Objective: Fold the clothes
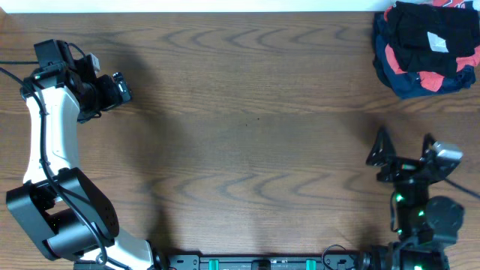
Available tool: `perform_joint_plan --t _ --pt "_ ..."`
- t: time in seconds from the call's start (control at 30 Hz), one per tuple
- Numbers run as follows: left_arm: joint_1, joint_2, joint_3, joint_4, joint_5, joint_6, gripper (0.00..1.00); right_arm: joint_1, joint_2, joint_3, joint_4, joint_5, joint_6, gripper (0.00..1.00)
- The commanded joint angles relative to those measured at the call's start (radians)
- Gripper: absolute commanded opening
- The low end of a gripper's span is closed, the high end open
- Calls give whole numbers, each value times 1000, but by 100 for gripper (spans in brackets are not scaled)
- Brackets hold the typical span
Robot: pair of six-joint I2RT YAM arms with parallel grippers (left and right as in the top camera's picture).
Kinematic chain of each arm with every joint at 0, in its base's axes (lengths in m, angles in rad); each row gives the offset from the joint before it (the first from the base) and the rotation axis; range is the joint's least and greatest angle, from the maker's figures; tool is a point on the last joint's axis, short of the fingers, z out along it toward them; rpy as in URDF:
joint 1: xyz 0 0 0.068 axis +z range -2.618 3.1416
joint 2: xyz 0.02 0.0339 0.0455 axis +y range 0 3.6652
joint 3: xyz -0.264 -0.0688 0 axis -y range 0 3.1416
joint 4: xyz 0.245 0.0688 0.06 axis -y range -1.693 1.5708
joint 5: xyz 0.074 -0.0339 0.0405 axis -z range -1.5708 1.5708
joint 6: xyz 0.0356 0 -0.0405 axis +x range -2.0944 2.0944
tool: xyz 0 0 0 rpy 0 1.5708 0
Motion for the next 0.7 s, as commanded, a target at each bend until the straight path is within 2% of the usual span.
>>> perform_joint_plan --t 0.0,0.37,0.5,0.67 --pt "1 -20 -7 0 -5 0 98 27 -90 -82 12 50 23 99" --pt "1 -20 -7 0 -5 0 98 34 -261 -251 67 56 34 99" --pt "1 -20 -7 0 -5 0 98 38 -269 -301 117 56 45 99" --pt "1 -20 -7 0 -5 0 98 44 -269 -305 101 58 45 99"
